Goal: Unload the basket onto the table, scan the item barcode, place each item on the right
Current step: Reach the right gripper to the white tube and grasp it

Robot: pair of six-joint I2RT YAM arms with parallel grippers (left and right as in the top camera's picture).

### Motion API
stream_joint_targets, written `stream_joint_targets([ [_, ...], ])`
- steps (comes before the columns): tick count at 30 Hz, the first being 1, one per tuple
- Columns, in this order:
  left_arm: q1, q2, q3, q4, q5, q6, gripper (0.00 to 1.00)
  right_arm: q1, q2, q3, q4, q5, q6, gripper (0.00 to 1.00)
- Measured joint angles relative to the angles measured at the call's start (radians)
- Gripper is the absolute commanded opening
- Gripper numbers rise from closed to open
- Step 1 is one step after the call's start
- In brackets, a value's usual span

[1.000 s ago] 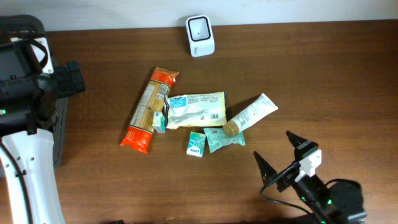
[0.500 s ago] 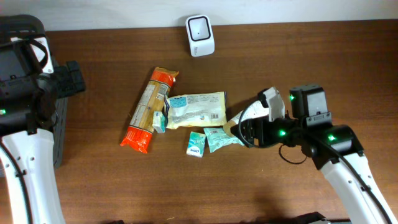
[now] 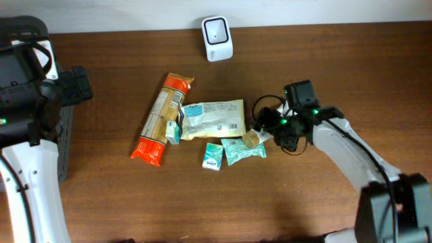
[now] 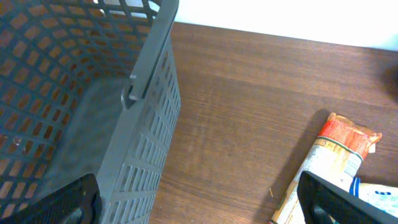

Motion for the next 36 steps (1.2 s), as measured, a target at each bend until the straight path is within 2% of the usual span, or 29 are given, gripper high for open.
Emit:
stream_joint_targets([
  [14, 0.0, 0.0, 0.0, 0.0, 0.0, 0.0, 0.99, -0.036, 0.119, 0.0, 0.202, 0.153, 0.036, 0.93],
  [19, 0.0, 0.0, 0.0, 0.0, 0.0, 0.0, 0.99, -0.036, 0.119, 0.0, 0.212, 0.205, 0.024, 0.93],
  [23, 0.0, 0.0, 0.0, 0.0, 0.0, 0.0, 0.99, -0.074, 0.121, 0.069, 0.153, 0.165, -0.139, 0.9],
  [25, 0.0, 0.0, 0.0, 0.0, 0.0, 0.0, 0.99, -0.098, 0.136, 0.27, -0.061, 0.136, -0.302, 0.89],
  [26, 0.0, 0.0, 0.0, -0.003, 0.0, 0.0, 0.99, -0.098, 0.137, 0.357, -0.108, 0.135, -0.367, 0.85],
  [27, 0.0, 0.0, 0.0, -0.002, 0.0, 0.0, 0.99, -0.09, 0.135, 0.472, -0.119, 0.146, -0.46, 0.83],
  [28, 0.0, 0.0, 0.0, 0.0, 0.0, 0.0, 0.99, -0.077, 0.131, 0.509, -0.06, 0.16, -0.541, 0.83],
  [31, 0.0, 0.0, 0.0, 0.0, 0.0, 0.0, 0.99, -0.06, 0.181, 0.509, 0.03, 0.167, -0.615, 0.79],
  [33, 0.0, 0.0, 0.0, 0.0, 0.0, 0.0, 0.99, -0.059, 0.26, 0.509, -0.035, 0.151, -0.628, 0.77],
  [34, 0.0, 0.0, 0.0, 0.0, 0.0, 0.0, 0.99, -0.058, 0.28, 0.508, -0.137, 0.146, -0.629, 0.83],
  [36, 0.0, 0.0, 0.0, 0.0, 0.0, 0.0, 0.99, -0.057, 0.28, 0.513, -0.244, 0.134, -0.629, 0.84],
])
